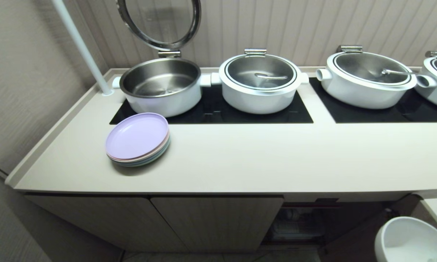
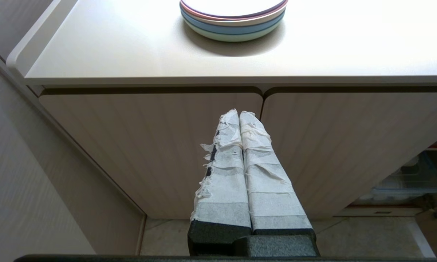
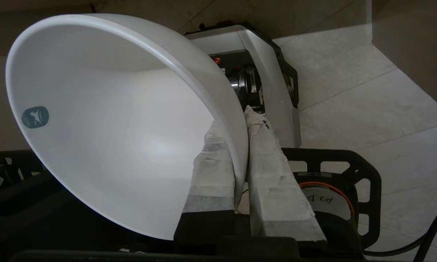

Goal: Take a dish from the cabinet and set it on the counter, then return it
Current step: Put it back into the cabinet

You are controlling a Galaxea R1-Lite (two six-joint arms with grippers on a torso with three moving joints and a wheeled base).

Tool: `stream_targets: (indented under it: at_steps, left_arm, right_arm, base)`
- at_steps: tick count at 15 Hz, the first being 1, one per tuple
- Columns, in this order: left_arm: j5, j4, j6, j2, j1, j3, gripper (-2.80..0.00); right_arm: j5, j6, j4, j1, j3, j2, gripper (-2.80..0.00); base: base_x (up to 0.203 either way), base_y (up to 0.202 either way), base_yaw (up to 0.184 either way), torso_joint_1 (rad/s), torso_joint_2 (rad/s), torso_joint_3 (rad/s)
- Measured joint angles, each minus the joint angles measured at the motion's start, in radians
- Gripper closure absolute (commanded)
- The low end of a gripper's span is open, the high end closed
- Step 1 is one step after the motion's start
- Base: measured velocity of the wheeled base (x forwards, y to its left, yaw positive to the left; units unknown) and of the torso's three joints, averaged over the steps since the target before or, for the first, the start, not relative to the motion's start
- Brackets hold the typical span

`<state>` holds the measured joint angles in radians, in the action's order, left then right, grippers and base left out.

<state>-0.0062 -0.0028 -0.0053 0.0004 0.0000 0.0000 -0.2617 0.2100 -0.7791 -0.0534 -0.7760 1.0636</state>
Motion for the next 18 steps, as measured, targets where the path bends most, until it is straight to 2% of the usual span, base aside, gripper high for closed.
stream_targets:
  at_steps: [7,18]
  left_arm:
    - [0.000,0.000,0.000,0.000,0.000,0.000,0.00]
    - [0.000,0.000,0.000,0.000,0.000,0.000,0.00]
  right_arm:
    - [-0.003,0.008,-0.004,0.000,0.140,-0.136,0.00]
    - [-0.003,0.002,-0.011,0.001,0.199,-0.193,0.00]
  base:
    - [0.000,0.000,0.000,0.000,0.00,0.000]
    - [0.000,0.000,0.000,0.000,0.00,0.000]
